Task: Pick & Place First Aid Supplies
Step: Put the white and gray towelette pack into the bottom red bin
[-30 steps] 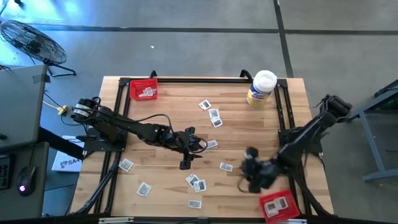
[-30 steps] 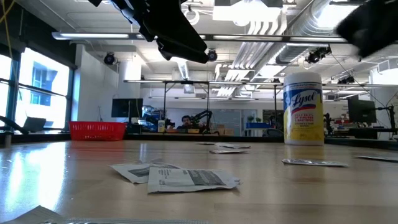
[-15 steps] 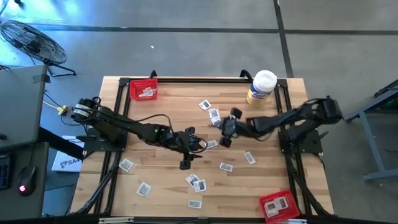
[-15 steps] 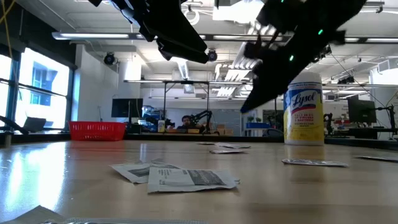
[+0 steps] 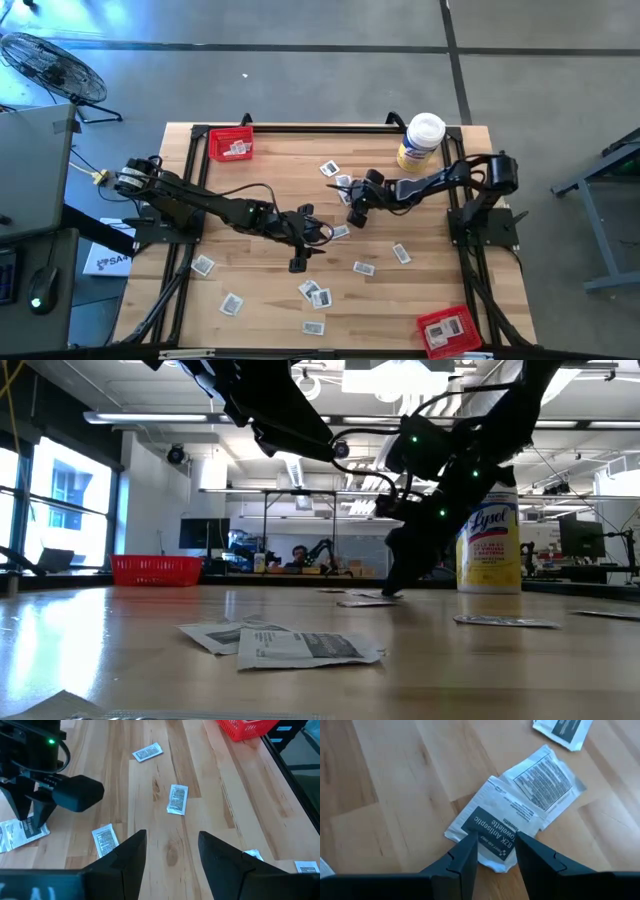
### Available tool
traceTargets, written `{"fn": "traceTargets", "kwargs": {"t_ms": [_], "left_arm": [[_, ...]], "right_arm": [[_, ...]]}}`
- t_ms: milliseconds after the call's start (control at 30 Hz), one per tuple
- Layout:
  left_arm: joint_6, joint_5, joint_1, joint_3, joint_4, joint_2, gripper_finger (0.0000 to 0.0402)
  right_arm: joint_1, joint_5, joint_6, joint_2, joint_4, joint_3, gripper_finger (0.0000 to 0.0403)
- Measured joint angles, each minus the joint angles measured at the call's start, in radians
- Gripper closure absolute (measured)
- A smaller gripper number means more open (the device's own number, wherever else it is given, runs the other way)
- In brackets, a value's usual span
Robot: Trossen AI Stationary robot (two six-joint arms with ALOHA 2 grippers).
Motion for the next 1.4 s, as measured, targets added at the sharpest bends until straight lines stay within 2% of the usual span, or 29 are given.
{"fn": "traceTargets", "kwargs": {"t_ms": [100,267,467,533,700,900,967,1233,1400], "left_arm": [[0.000,0.000,0.000,0.000,0.000,0.000,0.0223],[0.000,0.000,0.000,0.000,0.000,0.000,0.0223],[0.000,0.000,0.000,0.000,0.000,0.000,0.0223],[0.000,0.000,0.000,0.000,0.000,0.000,0.0223],[0.000,0.000,0.000,0.000,0.000,0.000,0.0223],[0.000,0.000,0.000,0.000,0.000,0.000,0.0223],[0.000,0.000,0.000,0.000,0.000,0.000,0.0223],[0.000,0.000,0.000,0.000,0.000,0.000,0.0223],[0.000,0.000,0.000,0.000,0.000,0.000,0.0223]], "right_arm": [[0.011,-0.046,0.032,-0.021,-0.058,0.000,0.0279],[0.054,-0.187,0.095,-0.081,-0.202,0.000,0.0291],[0.185,-0.296,0.105,-0.158,-0.326,-0.006,0.0302],[0.237,-0.293,0.108,-0.198,-0.342,-0.005,0.0304],[0.372,-0.196,0.150,-0.288,-0.377,-0.005,0.0304],[0.489,-0.044,0.008,-0.295,-0.451,-0.004,0.0304],[0.488,-0.018,-0.030,-0.278,-0.444,-0.004,0.0304],[0.423,-0.035,-0.216,-0.175,-0.449,-0.004,0.0304],[0.383,-0.083,-0.261,-0.130,-0.430,0.001,0.0304]]}}
